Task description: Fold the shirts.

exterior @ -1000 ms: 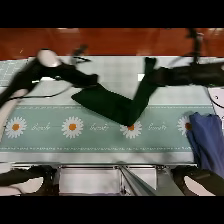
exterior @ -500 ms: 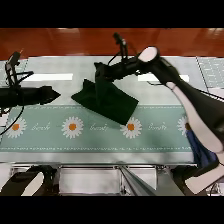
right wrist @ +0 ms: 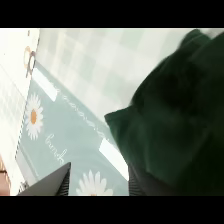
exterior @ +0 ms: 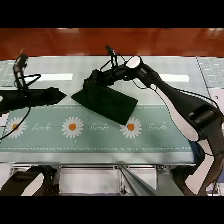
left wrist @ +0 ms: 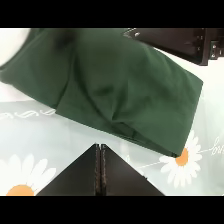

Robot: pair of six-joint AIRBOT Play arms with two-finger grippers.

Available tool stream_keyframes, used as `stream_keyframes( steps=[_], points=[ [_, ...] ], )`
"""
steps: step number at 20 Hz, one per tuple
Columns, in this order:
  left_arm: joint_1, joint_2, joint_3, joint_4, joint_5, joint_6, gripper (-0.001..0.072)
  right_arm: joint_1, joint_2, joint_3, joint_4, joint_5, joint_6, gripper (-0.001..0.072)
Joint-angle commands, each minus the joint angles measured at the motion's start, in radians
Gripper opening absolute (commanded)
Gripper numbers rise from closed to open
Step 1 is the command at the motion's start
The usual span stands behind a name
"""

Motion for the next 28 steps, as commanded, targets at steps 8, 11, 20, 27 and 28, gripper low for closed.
stream_keyframes(
  steps=[8, 11, 20, 27, 28],
  points=[
    [0.018, 0.014, 0.002, -0.015, 0.065, -0.019, 0.002, -0.358, 0.444, -0.131, -0.655, 0.559, 0.139, 0.0416],
    [0.056, 0.042, -0.001, -0.006, -0.026, -0.015, 0.002, -0.46, 0.794, -0.595, -0.834, 0.225, 0.294, 0.0417],
    [0.042, 0.047, -0.065, -0.007, -0.049, -0.016, 0.002, -0.428, 0.727, -1.23, 0.011, -0.196, -0.018, 0.0417],
    [0.042, 0.045, -0.08, -0.006, -0.049, -0.016, 0.002, -0.239, 0.402, -0.946, 0.119, -0.119, -0.079, 0.0409],
    [0.042, 0.045, -0.08, -0.006, -0.049, -0.016, 0.002, -0.219, 0.375, -0.911, 0.118, -0.109, -0.079, 0.0408]
  ],
)
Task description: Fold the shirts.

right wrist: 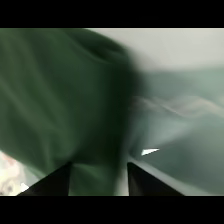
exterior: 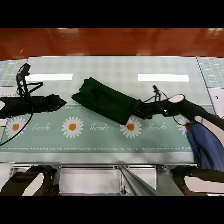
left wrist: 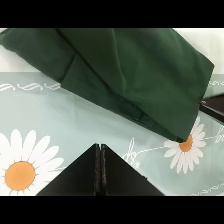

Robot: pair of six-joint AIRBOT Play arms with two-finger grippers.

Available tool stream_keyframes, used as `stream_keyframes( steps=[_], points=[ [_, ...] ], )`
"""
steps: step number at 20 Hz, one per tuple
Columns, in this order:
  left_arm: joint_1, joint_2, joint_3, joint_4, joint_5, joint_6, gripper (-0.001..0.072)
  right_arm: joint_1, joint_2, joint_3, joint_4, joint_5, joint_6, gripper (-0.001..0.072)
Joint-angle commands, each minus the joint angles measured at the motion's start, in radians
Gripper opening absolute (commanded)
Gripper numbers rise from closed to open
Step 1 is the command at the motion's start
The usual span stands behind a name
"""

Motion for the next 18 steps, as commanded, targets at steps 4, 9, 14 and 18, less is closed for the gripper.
stream_keyframes(
  steps=[4, 9, 14, 18],
  points=[
    [0.001, 0.0, -0.003, 0.0, 0.006, 0.0, 0.002, 0.096, -0.15, 0.23, 0.039, 0.088, -0.045, 0.002],
    [0.001, 0.0, -0.003, 0.0, 0.034, 0.0, 0.002, 0.096, -0.127, 0.648, -0.328, 0.257, 0.17, 0.0019],
    [0.001, 0.0, -0.003, 0.0, 0.043, 0.0, 0.002, 0.043, -0.127, 1.138, -0.659, 0.519, 0.351, 0.002],
    [0.001, 0.0, -0.003, 0.0, 0.042, -0.004, 0.002, -0.126, -0.103, 1.312, -0.663, 0.717, 0.389, 0.002]
  ],
)
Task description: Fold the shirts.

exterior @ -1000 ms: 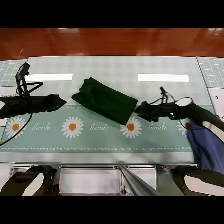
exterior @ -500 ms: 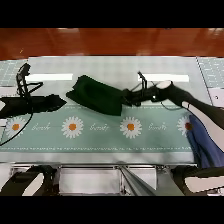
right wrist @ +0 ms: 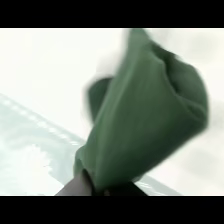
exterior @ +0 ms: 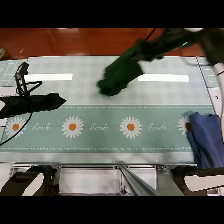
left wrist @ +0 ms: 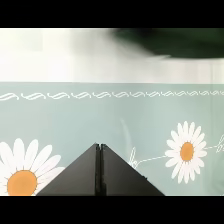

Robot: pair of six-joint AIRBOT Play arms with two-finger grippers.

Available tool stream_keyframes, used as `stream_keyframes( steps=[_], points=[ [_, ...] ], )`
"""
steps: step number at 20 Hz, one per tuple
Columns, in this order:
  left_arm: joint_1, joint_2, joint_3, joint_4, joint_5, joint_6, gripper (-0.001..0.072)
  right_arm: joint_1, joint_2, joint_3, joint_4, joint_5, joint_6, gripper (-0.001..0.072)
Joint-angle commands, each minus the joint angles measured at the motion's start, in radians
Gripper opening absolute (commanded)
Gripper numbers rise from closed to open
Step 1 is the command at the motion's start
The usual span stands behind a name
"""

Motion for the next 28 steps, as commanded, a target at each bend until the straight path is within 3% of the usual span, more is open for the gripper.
stream_keyframes(
  steps=[1, 6, 9, 12, 16, 20, 25, 26, 27, 28],
  points=[
    [0.001, 0.0, 0.0, 0.0, 0.001, -0.002, 0.002, -0.147, 0.042, 0.14, -0.066, 0.187, 0.056, 0.002],
    [0.001, 0.0, 0.0, 0.0, 0.002, -0.002, 0.002, -0.458, 0.155, 0.139, -0.042, 0.307, 0.065, 0.002],
    [0.001, 0.0, 0.0, 0.0, 0.002, -0.002, 0.002, -0.675, 0.195, 0.139, 0.071, 0.362, 0.086, 0.002],
    [0.001, 0.0, 0.0, 0.0, 0.002, -0.002, 0.002, -0.841, 0.229, 0.139, 0.056, 0.474, 0.087, 0.002],
    [0.001, 0.0, 0.0, 0.0, 0.008, -0.002, 0.002, -1.003, 0.353, -0.039, 0.036, 0.473, 0.076, 0.002],
    [0.001, 0.0, 0.0, 0.0, 0.034, -0.002, 0.002, -1.118, 0.529, -0.376, -0.169, 0.473, 0.023, 0.002],
    [0.001, 0.0, 0.0, 0.0, 0.126, -0.002, 0.002, -1.281, 0.753, -0.806, -0.589, 0.476, 0.002, 0.0022],
    [0.001, 0.0, 0.0, 0.0, 0.143, -0.002, 0.002, -1.304, 0.777, -0.862, -0.648, 0.476, 0.023, 0.0087],
    [0.001, 0.0, 0.0, 0.0, 0.156, -0.002, 0.002, -1.313, 0.796, -0.912, -0.677, 0.478, 0.028, 0.031],
    [0.001, 0.0, 0.0, 0.0, 0.169, -0.002, 0.002, -1.313, 0.807, -0.945, -0.675, 0.478, 0.024, 0.0416]
  ],
)
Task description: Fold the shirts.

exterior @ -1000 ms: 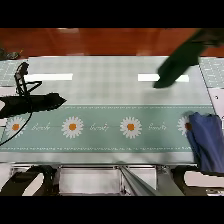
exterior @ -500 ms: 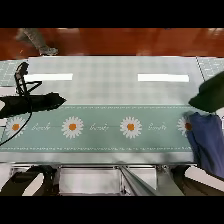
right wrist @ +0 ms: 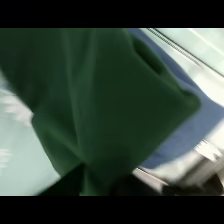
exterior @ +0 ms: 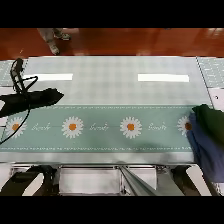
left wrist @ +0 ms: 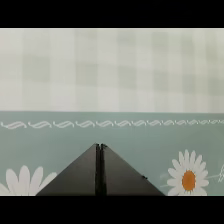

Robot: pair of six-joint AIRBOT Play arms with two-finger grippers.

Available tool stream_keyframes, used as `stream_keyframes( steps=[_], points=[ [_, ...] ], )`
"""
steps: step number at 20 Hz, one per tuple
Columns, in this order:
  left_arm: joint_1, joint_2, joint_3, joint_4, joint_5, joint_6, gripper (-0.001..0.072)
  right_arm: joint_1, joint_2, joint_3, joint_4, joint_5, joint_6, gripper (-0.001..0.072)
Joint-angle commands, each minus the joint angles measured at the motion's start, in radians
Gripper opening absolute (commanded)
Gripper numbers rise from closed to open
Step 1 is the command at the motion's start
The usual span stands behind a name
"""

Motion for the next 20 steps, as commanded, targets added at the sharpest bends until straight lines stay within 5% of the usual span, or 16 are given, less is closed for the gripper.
stream_keyframes(
  steps=[1, 5, 6, 7, 8, 10, 12, 16, 20],
  points=[
    [0.001, -0.001, 0.0, 0.001, 0.067, 0.0, 0.002, -0.048, 0.073, -0.175, -0.161, 0.084, 0.01, 0.0416],
    [0.001, -0.001, 0.0, 0.001, 0.109, 0.0, 0.002, -0.048, 0.063, -0.161, -0.086, 0.057, 0.012, 0.0393],
    [0.001, -0.001, 0.0, 0.001, 0.113, 0.0, 0.0021, -0.048, 0.057, -0.138, 0.003, 0.038, 0.014, 0.0287],
    [0.001, -0.001, 0.0, 0.001, 0.112, 0.001, 0.002, -0.048, 0.049, -0.101, 0.137, 0.003, 0.014, 0.0068],
    [0.001, -0.001, 0.0, 0.001, 0.112, 0.001, 0.002, -0.045, 0.035, -0.06, 0.312, -0.057, 0.015, 0.002],
    [0.001, -0.005, 0.0, 0.001, 0.112, 0.017, 0.0021, 0.045, 0.018, 0.0, 0.605, -0.213, 0.003, 0.002],
    [0.001, -0.012, 0.0, 0.0, 0.121, 0.063, 0.002, 0.304, 0.011, 0.047, 0.709, -0.424, -0.036, 0.002],
    [-0.011, -0.081, 0.107, 0.001, 0.082, 0.134, 0.002, 1.011, -0.119, 0.113, 0.457, -0.692, 0.002, 0.0019],
    [-0.035, -0.287, 0.3, 0.067, -0.088, 0.174, 0.0021, 1.373, -0.408, 0.146, 0.081, -0.668, 0.147, 0.002]
  ],
)
